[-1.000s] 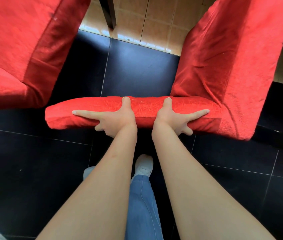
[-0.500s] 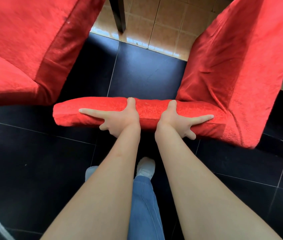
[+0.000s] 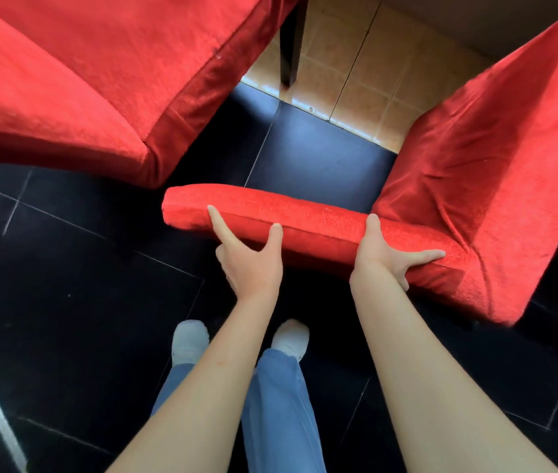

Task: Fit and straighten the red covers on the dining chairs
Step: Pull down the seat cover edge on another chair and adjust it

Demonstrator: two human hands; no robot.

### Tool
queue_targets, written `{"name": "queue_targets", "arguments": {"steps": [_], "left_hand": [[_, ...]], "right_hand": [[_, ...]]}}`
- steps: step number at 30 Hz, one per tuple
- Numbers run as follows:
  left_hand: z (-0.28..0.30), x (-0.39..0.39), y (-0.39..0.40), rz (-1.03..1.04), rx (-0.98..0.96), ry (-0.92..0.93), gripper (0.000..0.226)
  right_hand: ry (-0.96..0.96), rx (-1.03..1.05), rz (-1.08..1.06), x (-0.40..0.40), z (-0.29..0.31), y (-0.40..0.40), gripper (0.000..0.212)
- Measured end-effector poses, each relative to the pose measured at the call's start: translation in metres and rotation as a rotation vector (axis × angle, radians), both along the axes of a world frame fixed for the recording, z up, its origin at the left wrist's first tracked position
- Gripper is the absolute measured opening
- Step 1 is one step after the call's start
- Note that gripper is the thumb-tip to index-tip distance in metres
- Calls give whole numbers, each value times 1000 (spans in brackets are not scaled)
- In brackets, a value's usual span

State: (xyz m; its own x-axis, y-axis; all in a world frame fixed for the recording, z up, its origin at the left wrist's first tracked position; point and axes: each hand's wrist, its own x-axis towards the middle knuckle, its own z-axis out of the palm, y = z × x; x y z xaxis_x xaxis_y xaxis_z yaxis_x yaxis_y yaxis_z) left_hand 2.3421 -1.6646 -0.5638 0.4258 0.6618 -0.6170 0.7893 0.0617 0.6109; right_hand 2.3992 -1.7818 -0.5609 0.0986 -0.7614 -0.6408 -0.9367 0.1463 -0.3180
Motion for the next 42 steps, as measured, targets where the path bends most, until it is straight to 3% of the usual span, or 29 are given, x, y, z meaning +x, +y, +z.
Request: {"name": "queue_targets", "arguments": {"steps": [2,7,13,17,21,24,27,33,42], "left_hand": [[1,-25,18,-6,46,-37,89],[-7,-64,70,126,81,36,63],[-34,-50,105,41,1,-83,66],[-48,-21,116,36,-7,-225,63],[-55,2,122,-6,2,-350,59],[-61,8,128,-56,-17,-396,52],[-68,9,136,-104,-43,-431,52],[-74,11,140,-141,-83,-499,35],[-82,5,141,-256,-63,-604,56]], "right_hand": [[-11,-73,49,-7,6,-1,115],[-215,-348,568,-36,10,17,88],[-281,-333,1105,-24,-2,67,75],[-250,-345,1314,-8,-16,92,75],[-169,-358,1460,2,-30,105,73],[-131,-486,1548,-2,-37,110,72],[-184,-590,1537,-4,-42,114,73],[-209,-607,1513,-4,-44,115,69],[-276,-622,1615,-12,-46,108,74]]}}
